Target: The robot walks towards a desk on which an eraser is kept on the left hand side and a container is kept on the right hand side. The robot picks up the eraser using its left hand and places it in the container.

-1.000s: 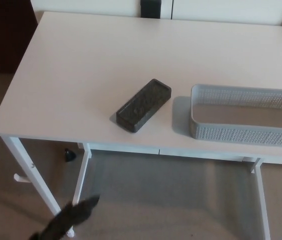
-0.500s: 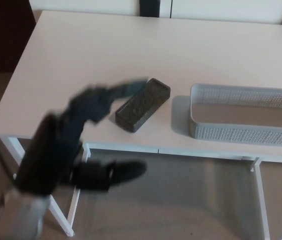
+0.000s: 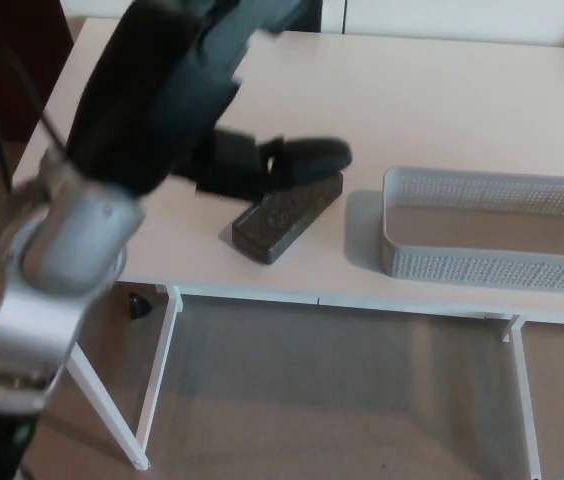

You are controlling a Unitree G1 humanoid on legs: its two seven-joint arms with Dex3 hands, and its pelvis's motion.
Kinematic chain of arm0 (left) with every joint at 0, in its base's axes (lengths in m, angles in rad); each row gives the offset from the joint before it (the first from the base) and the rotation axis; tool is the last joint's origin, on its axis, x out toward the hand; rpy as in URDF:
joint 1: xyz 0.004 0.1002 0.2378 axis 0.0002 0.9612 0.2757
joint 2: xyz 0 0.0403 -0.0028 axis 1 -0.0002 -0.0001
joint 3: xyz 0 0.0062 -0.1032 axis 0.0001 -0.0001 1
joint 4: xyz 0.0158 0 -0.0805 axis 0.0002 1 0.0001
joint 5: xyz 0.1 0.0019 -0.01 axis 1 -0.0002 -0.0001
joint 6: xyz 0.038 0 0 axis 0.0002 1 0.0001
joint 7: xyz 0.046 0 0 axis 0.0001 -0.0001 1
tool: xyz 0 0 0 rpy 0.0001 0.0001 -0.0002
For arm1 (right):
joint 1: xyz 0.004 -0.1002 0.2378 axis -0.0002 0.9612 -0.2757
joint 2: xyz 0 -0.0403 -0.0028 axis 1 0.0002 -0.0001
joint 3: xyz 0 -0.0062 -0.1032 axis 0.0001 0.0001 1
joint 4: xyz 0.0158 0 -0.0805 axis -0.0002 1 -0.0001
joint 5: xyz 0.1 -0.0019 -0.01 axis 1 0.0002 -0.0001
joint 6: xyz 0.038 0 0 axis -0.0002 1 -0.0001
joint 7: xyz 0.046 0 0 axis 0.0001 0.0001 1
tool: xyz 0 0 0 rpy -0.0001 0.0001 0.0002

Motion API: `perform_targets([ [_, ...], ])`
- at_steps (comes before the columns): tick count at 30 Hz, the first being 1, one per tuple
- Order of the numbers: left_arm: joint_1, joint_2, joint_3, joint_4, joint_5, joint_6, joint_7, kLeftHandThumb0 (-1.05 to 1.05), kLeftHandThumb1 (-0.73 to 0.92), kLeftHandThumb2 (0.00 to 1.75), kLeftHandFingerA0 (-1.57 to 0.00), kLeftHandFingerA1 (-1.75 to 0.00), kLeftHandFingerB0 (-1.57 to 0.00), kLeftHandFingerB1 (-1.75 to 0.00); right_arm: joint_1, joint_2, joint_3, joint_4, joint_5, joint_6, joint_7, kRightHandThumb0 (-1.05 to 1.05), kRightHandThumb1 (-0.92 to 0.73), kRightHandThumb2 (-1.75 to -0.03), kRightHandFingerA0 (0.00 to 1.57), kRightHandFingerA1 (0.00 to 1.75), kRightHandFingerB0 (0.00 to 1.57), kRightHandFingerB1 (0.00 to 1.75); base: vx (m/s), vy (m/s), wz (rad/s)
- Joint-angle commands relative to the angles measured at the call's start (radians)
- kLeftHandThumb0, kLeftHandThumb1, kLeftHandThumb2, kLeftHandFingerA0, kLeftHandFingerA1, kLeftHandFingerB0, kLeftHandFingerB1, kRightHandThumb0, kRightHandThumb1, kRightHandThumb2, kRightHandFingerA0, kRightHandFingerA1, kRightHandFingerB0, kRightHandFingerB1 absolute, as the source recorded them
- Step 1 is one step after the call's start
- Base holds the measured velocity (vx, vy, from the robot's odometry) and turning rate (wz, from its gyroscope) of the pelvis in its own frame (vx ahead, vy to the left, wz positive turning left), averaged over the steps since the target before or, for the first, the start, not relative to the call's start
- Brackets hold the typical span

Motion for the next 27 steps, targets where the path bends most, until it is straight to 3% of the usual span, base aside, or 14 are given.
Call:
perform_targets([
  [1, -0.284, 0.009, -0.143, 0.342, 0.307, 0.483, -0.191, -0.59, 0.49, 0.55, -0.06, -0.28, -0.06, -0.25, -0.008, -0.008, 0.006, -0.043, -0.017, 0.05, 0.011, -0.57, -0.62, -1.03, 0.12, 0.63, 0.02, 0.48, 0.0, 0.0, 0.0],
  [2, -0.296, 0.0, -0.16, 0.373, 0.321, 0.504, -0.193, -0.61, 0.39, 0.76, -0.03, -0.27, -0.06, -0.23, -0.005, -0.009, 0.006, -0.049, -0.015, 0.053, 0.015, -0.55, -0.81, -0.7, 0.1, 0.71, 0.06, 0.42, 0.0, 0.0, 0.0],
  [6, -0.329, -0.025, -0.2, 0.459, 0.346, 0.55, -0.185, -0.6, 0.38, 0.76, -0.03, -0.26, -0.06, -0.23, -0.004, -0.01, 0.007, -0.054, -0.012, 0.054, 0.021, -0.56, -0.8, -0.71, 0.09, 0.74, 0.06, 0.44, 0.0, 0.0, 0.0],
  [7, -0.338, -0.038, -0.214, 0.485, 0.361, 0.578, -0.179, -0.6, 0.47, 0.54, -0.05, -0.27, -0.07, -0.24, -0.006, -0.009, 0.007, -0.053, -0.011, 0.058, 0.022, -0.57, -0.8, -0.71, 0.09, 0.74, 0.06, 0.44, 0.0, 0.0, 0.0],
  [8, -0.343, -0.059, -0.223, 0.518, 0.362, 0.6, -0.164, -0.58, 0.37, 0.76, -0.02, -0.23, -0.07, -0.24, -0.005, -0.009, 0.006, -0.053, -0.009, 0.056, 0.023, -0.57, -0.8, -0.7, 0.09, 0.78, 0.06, 0.45, 0.0, 0.0, 0.0],
  [19, -0.387, -0.167, -0.228, 0.676, 0.309, 0.773, -0.14, -0.61, 0.38, 0.76, 0.0, -0.09, 0.0, -0.05, -0.007, -0.014, 0.009, -0.051, -0.012, 0.055, 0.028, -0.57, -0.81, -0.7, 0.1, 0.77, 0.06, 0.45, 0.0, 0.0, 0.0],
  [27, -0.359, -0.233, -0.191, 0.728, 0.263, 0.795, -0.072, -0.51, 0.34, 0.71, 0.0, -0.13, -0.01, -0.13, -0.006, -0.015, 0.018, -0.038, -0.017, 0.042, 0.029, -0.57, -0.8, -0.7, 0.09, 0.79, 0.06, 0.47, 0.0, 0.0, 0.0],
])
